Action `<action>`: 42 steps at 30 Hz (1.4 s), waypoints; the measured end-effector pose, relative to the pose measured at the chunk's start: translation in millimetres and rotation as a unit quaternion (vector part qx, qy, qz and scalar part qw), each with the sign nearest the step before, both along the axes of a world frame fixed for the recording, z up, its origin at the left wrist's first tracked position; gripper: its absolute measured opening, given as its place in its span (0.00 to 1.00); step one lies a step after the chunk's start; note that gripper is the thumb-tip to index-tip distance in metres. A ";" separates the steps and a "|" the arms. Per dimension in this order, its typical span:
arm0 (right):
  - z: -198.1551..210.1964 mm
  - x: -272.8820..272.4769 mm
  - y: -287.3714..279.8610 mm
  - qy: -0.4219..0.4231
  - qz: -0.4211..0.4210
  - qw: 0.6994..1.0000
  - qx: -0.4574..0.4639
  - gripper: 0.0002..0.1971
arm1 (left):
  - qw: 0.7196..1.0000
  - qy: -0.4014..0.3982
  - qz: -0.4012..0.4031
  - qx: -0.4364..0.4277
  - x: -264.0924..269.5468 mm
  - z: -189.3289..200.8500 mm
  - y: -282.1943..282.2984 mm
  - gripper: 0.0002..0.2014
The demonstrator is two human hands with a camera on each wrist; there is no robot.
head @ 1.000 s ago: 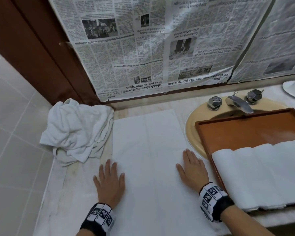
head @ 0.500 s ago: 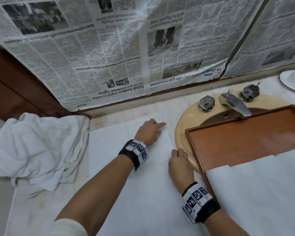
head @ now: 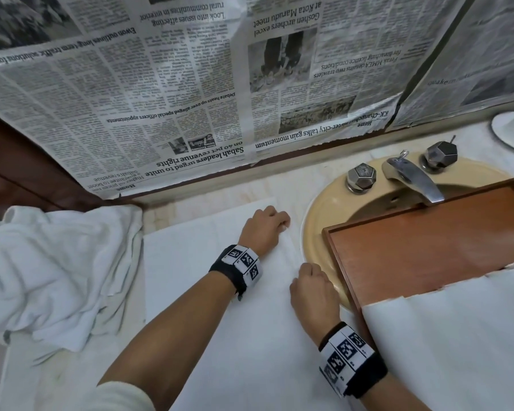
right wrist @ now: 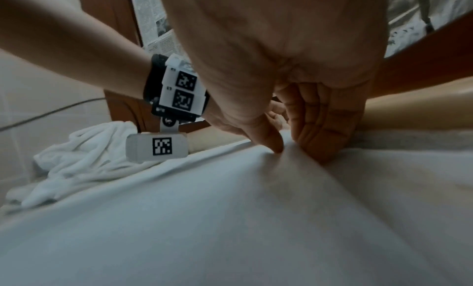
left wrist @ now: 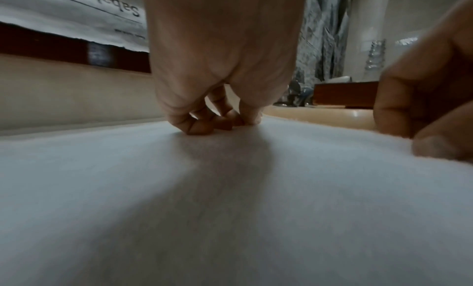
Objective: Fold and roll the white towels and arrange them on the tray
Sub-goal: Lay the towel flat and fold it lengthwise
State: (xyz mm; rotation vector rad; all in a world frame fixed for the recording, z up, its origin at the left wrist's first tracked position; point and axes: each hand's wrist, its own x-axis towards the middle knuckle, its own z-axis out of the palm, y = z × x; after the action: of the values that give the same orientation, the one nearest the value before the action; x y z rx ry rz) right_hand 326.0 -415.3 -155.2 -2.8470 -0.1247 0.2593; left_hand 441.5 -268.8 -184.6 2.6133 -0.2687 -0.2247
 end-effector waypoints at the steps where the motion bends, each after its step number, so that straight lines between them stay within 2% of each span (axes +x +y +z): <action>1: 0.7 -0.2 0.4 0.009 -0.019 1.000 0.020 0.13 | 1.000 0.000 0.001 -0.027 -1.3 1.4 2.7 0.07; 4: -0.4 -3.7 -2.9 0.041 -0.063 0.990 0.115 0.17 | 0.993 -0.014 0.000 -0.115 -7.5 6.5 13.3 0.06; 8: -0.5 -5.2 -10.6 0.052 -0.121 0.971 0.200 0.09 | 0.989 -0.037 0.007 -0.142 -17.0 7.2 25.7 0.06; 11: 5.0 -9.2 -18.9 0.077 -0.128 0.970 0.194 0.09 | 0.990 -0.041 0.017 -0.137 -22.3 3.6 25.6 0.06; 16: 18.0 -8.7 -26.8 0.015 -0.129 0.973 0.188 0.08 | 0.990 -0.040 0.061 -0.119 -20.0 3.4 1.3 0.06; 20: 26.3 -7.0 -34.1 -0.015 -0.144 0.974 0.176 0.08 | 0.986 -0.030 0.058 -0.155 -8.1 18.1 -23.6 0.07; 23: 36.4 -15.1 -29.5 -0.039 -0.111 0.979 0.169 0.09 | 0.981 -0.047 0.058 -0.179 -12.3 28.7 -21.3 0.08; 28: 66.8 -37.5 15.5 -0.053 -0.020 0.986 0.158 0.07 | 0.965 -0.093 0.095 -0.225 -49.0 41.3 41.6 0.04; 35: 83.1 -59.7 121.8 0.030 0.093 0.991 0.092 0.06 | 0.959 -0.104 0.179 -0.193 -113.3 52.8 169.4 0.02; 40: 54.4 -71.8 180.4 0.114 0.135 0.982 0.068 0.03 | 0.951 -0.008 0.262 -0.167 -133.2 21.8 206.4 0.06; 42: 39.3 -73.4 191.5 0.134 0.135 0.980 0.064 0.04 | 0.951 0.011 0.260 -0.167 -133.0 15.3 206.9 0.05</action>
State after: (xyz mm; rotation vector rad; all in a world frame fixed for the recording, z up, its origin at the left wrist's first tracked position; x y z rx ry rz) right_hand 252.6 -223.9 -115.9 -2.6319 -0.4547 0.6608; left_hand 308.6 -61.9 -169.3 2.2452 0.3618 -0.0204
